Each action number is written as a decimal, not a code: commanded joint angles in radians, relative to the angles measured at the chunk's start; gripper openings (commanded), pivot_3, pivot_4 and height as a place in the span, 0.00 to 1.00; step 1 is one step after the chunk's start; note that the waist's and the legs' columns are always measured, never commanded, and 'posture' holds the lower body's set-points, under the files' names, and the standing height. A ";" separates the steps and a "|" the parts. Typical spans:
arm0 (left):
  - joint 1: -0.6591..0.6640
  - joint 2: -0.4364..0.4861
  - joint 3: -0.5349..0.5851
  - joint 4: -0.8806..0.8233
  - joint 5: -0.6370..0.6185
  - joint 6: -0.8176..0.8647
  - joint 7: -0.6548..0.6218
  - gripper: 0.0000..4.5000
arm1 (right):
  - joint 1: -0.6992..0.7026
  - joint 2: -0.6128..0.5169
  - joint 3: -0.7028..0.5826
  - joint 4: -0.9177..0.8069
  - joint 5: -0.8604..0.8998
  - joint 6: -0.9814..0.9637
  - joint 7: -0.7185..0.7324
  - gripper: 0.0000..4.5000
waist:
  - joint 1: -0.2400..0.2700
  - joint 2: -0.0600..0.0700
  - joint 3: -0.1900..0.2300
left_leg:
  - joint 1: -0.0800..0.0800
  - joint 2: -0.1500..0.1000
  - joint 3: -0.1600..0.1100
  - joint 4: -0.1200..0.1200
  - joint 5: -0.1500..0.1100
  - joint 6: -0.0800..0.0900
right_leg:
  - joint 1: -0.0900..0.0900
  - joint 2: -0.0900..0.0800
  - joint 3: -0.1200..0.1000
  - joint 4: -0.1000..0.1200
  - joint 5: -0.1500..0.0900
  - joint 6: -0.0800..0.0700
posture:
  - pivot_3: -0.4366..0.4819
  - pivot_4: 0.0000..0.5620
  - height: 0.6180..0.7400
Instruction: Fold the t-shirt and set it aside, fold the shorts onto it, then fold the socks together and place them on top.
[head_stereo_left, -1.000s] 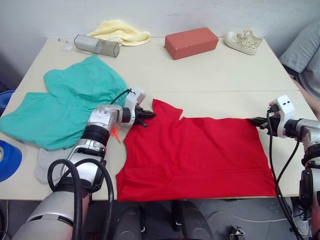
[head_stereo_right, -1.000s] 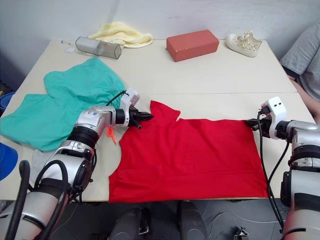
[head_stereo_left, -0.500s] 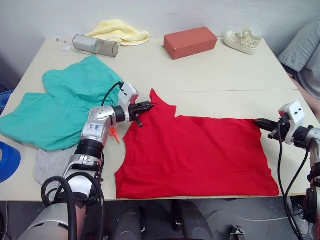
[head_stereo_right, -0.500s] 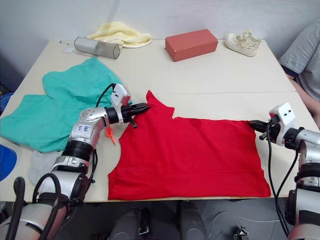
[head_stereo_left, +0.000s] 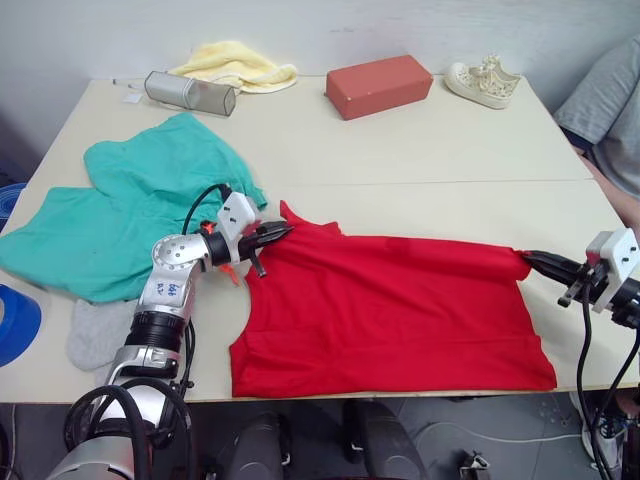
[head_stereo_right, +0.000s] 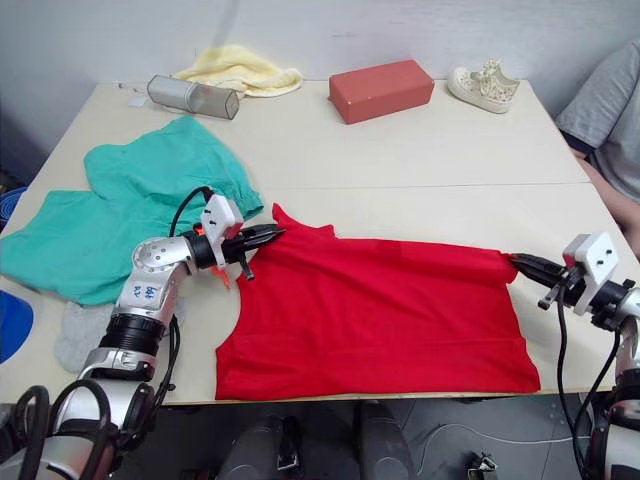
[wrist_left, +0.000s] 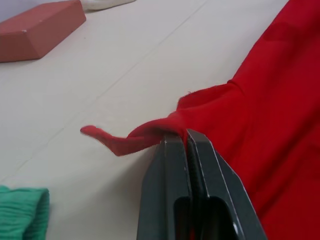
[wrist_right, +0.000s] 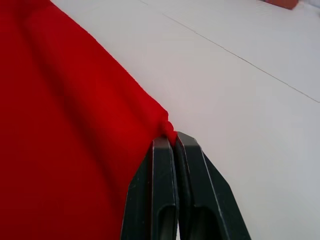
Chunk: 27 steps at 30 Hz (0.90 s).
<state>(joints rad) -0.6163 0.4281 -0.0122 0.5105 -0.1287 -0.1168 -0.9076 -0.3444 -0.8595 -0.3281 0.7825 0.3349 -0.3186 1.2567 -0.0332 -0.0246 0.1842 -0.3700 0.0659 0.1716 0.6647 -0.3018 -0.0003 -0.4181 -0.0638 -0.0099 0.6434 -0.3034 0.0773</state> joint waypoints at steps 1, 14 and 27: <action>0.011 0.019 0.000 -0.029 0.011 -0.076 -0.003 0.00 | 0.035 -0.003 -0.033 -0.025 0.018 -0.065 0.008 0.01 | 0.001 0.000 0.000 | 0.000 0.000 0.000 0.000 0.000 0.000 | 0.000 0.000 0.000 0.000 0.000 0.000 | 0.48 0.27 1.00; 0.095 0.050 -0.029 -0.096 -0.002 -0.103 -0.062 0.10 | 0.120 0.010 -0.008 -0.044 0.030 -0.087 0.025 0.00 | -0.002 0.000 0.000 | 0.001 0.000 0.000 0.000 -0.001 0.002 | 0.001 -0.001 0.007 0.000 0.000 -0.001 | 0.48 0.27 1.00; 0.019 0.267 0.019 -0.382 -0.302 0.737 -0.200 0.96 | 0.215 -0.126 -0.033 -0.258 0.105 0.132 0.190 0.81 | 0.000 0.000 0.000 | 0.000 0.000 -0.002 0.000 -0.002 0.002 | 0.001 -0.001 0.006 0.000 0.000 -0.001 | 0.48 0.27 1.00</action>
<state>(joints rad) -0.5559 0.6786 -0.0027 0.1651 -0.3977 0.5045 -1.1227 -0.1258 -0.9509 -0.3244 0.5621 0.4099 -0.2138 1.4257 -0.0336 -0.0245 0.1843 -0.3690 0.0659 0.1695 0.6646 -0.3035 0.0018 -0.4163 -0.0646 -0.0039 0.6434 -0.3033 0.0765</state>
